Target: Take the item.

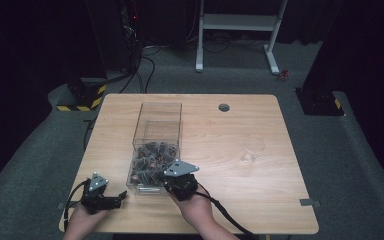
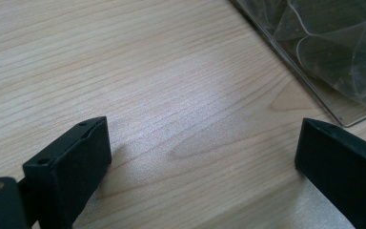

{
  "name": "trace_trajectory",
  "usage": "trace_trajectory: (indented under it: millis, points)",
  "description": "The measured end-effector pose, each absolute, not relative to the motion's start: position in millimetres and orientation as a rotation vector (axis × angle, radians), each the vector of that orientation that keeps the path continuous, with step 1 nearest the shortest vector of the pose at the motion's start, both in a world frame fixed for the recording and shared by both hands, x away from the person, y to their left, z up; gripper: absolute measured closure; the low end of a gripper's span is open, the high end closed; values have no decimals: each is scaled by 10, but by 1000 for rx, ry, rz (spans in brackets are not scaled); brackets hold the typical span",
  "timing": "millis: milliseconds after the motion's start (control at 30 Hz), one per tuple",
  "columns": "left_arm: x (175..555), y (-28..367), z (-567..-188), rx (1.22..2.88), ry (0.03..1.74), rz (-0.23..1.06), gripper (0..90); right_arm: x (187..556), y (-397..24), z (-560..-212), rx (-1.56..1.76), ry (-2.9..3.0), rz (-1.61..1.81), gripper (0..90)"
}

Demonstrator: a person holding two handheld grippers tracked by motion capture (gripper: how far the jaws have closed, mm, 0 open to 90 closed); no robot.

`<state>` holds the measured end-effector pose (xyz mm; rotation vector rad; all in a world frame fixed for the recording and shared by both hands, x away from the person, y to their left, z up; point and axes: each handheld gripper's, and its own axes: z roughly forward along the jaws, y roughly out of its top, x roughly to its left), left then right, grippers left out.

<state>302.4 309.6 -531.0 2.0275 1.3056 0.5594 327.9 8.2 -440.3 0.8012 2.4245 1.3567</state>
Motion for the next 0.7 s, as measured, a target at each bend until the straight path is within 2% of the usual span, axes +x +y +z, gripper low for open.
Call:
trace_trajectory:
  millis: [700]
  points:
    - [3014,3096,-5310,2025,1304,556,56,3274,40,-4279,788,2377,1418,900]
